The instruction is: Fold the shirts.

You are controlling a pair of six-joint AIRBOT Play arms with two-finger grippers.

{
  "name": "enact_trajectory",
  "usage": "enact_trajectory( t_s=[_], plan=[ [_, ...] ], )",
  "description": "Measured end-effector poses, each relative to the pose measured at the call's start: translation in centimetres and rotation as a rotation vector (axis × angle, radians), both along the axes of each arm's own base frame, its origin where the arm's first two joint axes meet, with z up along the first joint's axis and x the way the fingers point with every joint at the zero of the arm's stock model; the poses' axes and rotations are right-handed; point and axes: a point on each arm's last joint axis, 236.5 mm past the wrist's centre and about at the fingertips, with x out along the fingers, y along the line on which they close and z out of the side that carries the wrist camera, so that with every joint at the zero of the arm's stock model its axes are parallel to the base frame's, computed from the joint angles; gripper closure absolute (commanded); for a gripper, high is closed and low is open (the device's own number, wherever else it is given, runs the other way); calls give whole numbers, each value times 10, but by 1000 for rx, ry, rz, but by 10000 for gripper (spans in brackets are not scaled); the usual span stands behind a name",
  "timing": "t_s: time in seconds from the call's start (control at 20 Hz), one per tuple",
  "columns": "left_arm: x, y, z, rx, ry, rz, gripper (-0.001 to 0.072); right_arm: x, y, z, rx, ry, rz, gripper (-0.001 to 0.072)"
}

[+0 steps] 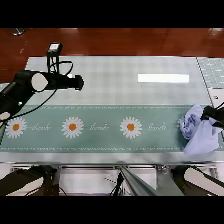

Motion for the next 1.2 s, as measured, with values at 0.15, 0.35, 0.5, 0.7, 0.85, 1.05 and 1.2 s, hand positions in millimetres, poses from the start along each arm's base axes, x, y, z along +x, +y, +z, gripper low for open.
enact_trajectory(
  t_s=[0.15, 0.35, 0.5, 0.7, 0.85, 1.05, 1.2],
  plan=[
    [-8, 0, -8, 12, 47, -9, 4, -6, 12, -18, 62, 12, -8, 115],
    [-25, 30, -12, 66, 132, 10, 4, -5, 21, -27, 107, 3, 12, 680],
    [-38, 65, 11, 77, 136, 73, 4, 21, 27, -1, 125, -120, 51, 680],
    [-76, 97, 50, 51, 64, 148, 4, 102, 29, 111, 79, -516, 93, 681],
    [-120, 88, 53, -46, 45, 160, 4, 144, 55, 233, 17, -816, 209, 681],
    [-162, 68, 36, -161, 62, 144, 5, 154, 131, 383, -35, -1137, 436, 681],
    [-172, 58, 29, -217, 79, 140, 5, 134, 187, 471, -46, -1338, 580, 681]
  ],
)
